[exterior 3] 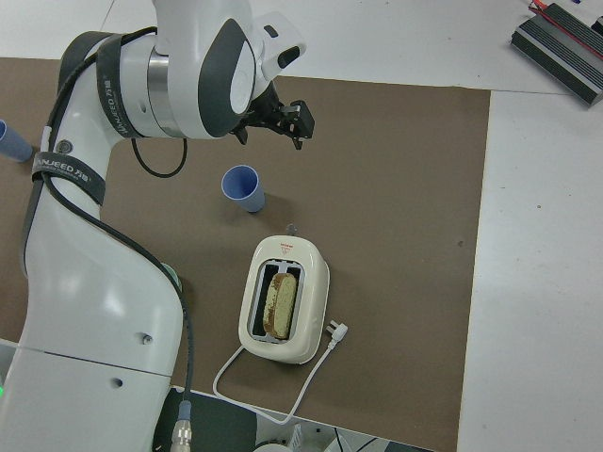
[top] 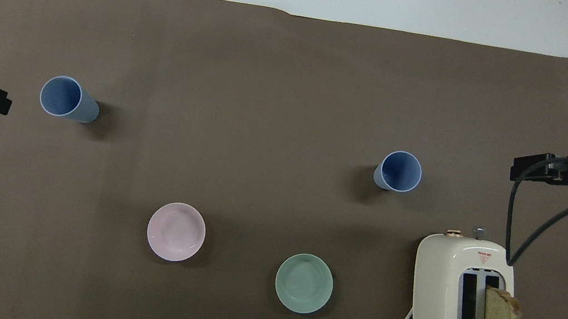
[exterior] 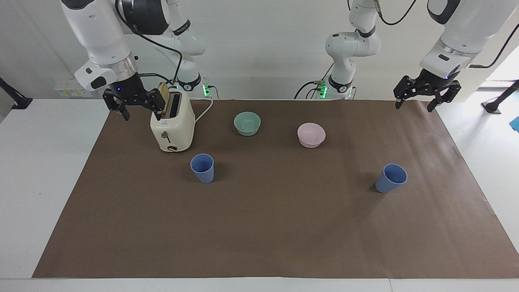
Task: Stack blue cups with both arms
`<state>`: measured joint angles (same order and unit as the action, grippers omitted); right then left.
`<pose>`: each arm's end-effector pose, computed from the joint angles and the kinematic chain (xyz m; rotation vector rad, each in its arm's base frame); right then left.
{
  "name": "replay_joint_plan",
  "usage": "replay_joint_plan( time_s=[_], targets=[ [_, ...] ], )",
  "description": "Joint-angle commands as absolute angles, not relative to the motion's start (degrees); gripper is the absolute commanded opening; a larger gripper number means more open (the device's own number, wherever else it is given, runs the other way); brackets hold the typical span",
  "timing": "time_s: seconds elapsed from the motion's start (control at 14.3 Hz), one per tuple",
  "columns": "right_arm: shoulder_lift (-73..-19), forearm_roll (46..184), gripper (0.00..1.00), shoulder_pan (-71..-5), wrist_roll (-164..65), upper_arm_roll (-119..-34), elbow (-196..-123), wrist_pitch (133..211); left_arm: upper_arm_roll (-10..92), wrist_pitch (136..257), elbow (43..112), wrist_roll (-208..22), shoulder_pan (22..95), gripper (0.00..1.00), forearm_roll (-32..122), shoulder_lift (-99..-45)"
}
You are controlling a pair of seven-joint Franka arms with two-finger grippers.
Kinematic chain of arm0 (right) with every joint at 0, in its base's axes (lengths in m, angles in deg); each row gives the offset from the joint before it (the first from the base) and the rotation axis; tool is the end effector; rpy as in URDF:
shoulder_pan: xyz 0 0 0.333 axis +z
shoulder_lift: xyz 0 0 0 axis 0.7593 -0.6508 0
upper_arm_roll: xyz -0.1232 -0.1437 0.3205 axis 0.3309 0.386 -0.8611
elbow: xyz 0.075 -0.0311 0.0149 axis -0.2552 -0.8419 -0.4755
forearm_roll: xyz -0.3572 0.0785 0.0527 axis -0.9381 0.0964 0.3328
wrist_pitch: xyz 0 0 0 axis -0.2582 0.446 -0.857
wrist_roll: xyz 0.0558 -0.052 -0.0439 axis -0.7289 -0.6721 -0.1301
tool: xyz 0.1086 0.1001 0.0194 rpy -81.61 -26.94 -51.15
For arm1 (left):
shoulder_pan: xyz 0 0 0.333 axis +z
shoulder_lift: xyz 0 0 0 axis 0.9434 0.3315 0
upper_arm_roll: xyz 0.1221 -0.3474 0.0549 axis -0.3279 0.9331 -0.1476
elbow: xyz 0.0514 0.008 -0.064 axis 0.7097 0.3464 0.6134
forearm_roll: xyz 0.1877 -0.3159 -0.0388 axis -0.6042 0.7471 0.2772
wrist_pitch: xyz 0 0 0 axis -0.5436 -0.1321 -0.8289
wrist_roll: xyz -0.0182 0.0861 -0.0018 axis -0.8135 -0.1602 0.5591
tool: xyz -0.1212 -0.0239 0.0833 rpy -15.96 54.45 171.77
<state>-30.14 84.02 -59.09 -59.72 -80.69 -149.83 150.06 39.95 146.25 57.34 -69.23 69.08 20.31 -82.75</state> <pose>0.5367 0.0159 0.6202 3.1344 -0.0156 0.0483 0.5193 -0.0300 0.6576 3.1207 -0.3125 0.0175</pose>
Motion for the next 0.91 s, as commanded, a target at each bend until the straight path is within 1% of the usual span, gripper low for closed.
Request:
replay_joint_plan(
  time_s=[0.0,0.84],
  targets=[
    [-28.62,85.17,1.0,-60.12,-57.91,-81.04,-151.32,150.04,39.56,147.42,59.03,-69.65,68.62,1.0,20.91,-84.15],
    [-28.62,85.17,1.0,-60.12,-57.91,-81.04,-151.32,150.13,39.56,148.56,59.39,-69.12,69.15,1.0,21.0,-84.33]
  ],
)
